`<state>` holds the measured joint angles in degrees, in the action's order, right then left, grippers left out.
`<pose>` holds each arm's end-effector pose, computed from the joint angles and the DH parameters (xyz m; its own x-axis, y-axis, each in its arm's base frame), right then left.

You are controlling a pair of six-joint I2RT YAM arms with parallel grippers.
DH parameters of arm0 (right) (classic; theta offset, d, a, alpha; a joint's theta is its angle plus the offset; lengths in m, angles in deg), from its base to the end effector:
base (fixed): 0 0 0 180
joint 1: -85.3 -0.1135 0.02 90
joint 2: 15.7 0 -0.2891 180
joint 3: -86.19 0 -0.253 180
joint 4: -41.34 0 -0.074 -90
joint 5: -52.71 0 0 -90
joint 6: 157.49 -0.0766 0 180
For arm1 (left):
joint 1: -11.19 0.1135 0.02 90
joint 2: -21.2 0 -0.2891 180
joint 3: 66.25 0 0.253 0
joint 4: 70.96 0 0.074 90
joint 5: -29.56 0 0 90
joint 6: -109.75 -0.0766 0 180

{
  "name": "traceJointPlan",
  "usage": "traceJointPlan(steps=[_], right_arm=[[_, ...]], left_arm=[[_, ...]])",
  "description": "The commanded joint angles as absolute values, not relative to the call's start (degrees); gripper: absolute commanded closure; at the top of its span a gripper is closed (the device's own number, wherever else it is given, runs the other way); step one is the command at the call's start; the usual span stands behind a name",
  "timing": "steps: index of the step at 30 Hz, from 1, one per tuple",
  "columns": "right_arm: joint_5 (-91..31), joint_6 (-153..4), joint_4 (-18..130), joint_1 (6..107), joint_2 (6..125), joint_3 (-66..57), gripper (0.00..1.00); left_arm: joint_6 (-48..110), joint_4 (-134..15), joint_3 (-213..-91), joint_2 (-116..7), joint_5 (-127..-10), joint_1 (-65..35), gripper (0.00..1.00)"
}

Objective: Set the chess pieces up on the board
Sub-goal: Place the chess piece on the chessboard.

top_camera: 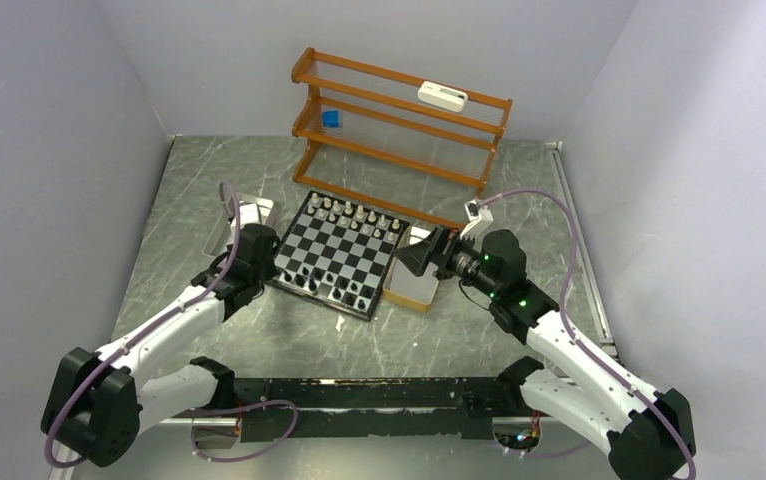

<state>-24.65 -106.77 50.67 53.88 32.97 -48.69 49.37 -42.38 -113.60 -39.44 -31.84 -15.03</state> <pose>0.1846 0.1324 0.2818 -0.5845 0.3668 -0.7237 -0.4142 0.6320 0.6549 0.2222 -0.0686 0.2130 -0.5542 -0.2108 -0.8053 -0.2367 0.9674 -0.0903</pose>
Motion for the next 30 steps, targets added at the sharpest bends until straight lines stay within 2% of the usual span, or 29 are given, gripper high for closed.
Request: traceJointPlan(steps=[1, 11, 23, 27, 30], right_arm=[[-24.94, -104.98, 51.51, 54.17, 31.92, -47.96, 0.00], [-26.14, -103.70, 53.41, 54.19, 31.28, -46.63, 0.00], [-25.94, -103.94, 53.05, 54.19, 32.21, -46.37, 0.00], [-26.13, -103.89, 52.99, 54.19, 32.12, -46.51, 0.00], [-25.97, -103.92, 52.90, 54.19, 32.27, -46.67, 0.00]], left_arm=[[50.76, -47.79, -111.08, -41.14, -37.25, -13.35, 0.95], [50.92, -52.98, -108.89, -45.33, -41.29, -11.85, 0.95], [50.31, -54.51, -108.79, -48.72, -40.74, -11.49, 0.95], [50.07, -53.48, -109.57, -49.88, -40.81, -11.49, 0.92], [49.99, -52.43, -110.15, -50.25, -40.43, -11.49, 0.85]])
